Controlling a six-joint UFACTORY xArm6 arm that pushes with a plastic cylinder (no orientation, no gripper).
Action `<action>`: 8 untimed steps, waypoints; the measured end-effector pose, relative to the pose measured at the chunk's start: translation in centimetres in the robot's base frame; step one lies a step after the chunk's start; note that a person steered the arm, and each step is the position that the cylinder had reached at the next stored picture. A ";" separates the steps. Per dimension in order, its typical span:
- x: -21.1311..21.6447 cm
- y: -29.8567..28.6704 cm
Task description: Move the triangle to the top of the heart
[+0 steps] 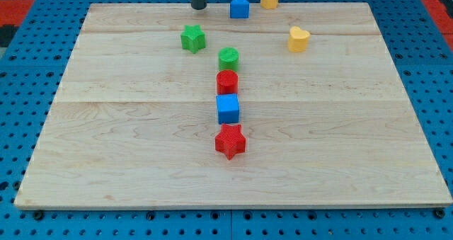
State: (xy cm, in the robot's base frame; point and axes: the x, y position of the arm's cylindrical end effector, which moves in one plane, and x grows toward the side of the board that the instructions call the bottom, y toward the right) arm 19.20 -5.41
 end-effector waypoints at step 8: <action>0.1 21.7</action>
